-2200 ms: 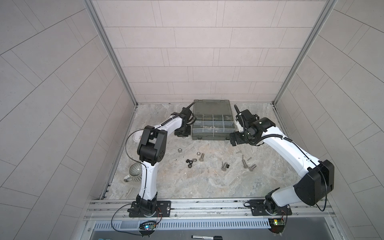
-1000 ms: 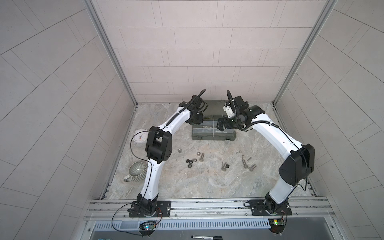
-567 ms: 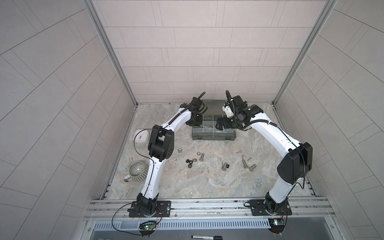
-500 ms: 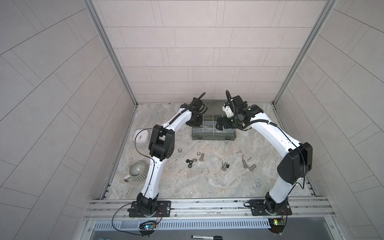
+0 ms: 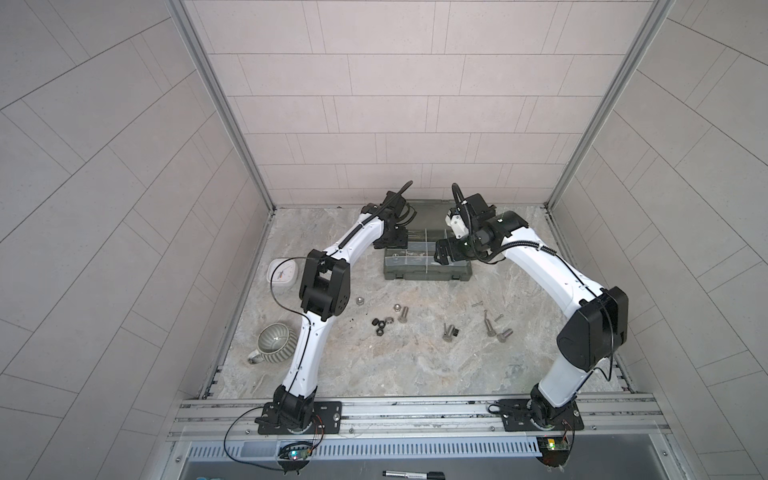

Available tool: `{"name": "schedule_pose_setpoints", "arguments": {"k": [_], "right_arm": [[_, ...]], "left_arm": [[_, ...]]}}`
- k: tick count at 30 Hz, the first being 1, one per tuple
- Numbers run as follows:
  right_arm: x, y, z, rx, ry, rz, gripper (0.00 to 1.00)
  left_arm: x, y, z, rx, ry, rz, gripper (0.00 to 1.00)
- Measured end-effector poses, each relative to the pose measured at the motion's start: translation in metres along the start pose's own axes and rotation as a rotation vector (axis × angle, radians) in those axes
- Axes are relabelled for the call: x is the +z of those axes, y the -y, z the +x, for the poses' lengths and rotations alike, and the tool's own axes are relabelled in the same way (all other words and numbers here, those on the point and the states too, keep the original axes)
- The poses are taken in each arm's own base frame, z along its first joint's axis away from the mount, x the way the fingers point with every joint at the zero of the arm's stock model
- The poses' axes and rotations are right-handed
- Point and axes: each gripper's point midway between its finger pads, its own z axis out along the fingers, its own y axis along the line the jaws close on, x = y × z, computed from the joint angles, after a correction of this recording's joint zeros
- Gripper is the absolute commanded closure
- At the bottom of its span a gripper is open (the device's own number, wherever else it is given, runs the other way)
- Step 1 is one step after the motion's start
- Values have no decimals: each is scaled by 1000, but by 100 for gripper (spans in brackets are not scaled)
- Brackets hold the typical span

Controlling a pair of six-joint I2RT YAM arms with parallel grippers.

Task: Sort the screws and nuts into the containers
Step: 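Move the left gripper back over another silver hex nut while the right gripper withdraws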

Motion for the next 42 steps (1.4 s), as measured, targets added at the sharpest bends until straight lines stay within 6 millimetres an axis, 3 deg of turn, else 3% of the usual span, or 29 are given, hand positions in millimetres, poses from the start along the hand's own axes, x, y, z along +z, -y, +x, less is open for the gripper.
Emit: {"name": "schedule_pose_setpoints", "arguments": {"k": [4, 8, 14, 19, 24, 28, 35, 42], "right_arm": [[-7, 2, 11, -8, -8, 6, 1], [-17, 2, 27, -23, -10, 9, 1], [-30, -12, 51, -73, -9, -7, 1], [-35, -21, 72, -110, -15, -19, 1], [-41, -26, 87, -128, -12, -31, 1], [-47, -27, 92, -129, 2, -35, 1], [-51, -31, 98, -139, 8, -41, 1], [-50, -28, 105, -137, 1, -30, 1]], "left_arm": [[-17, -15, 17, 2, -21, -33, 30], [-50, -36, 46, -1, -34, -70, 32], [-91, -74, 100, -35, -40, -125, 35], [-85, -96, 155, -72, -109, -160, 46], [-63, -104, 193, -115, -189, -158, 46], [-55, -103, 199, -152, -179, -138, 46], [-49, -100, 187, -161, -125, -121, 46], [-32, -104, 190, -145, -157, -142, 47]]}}
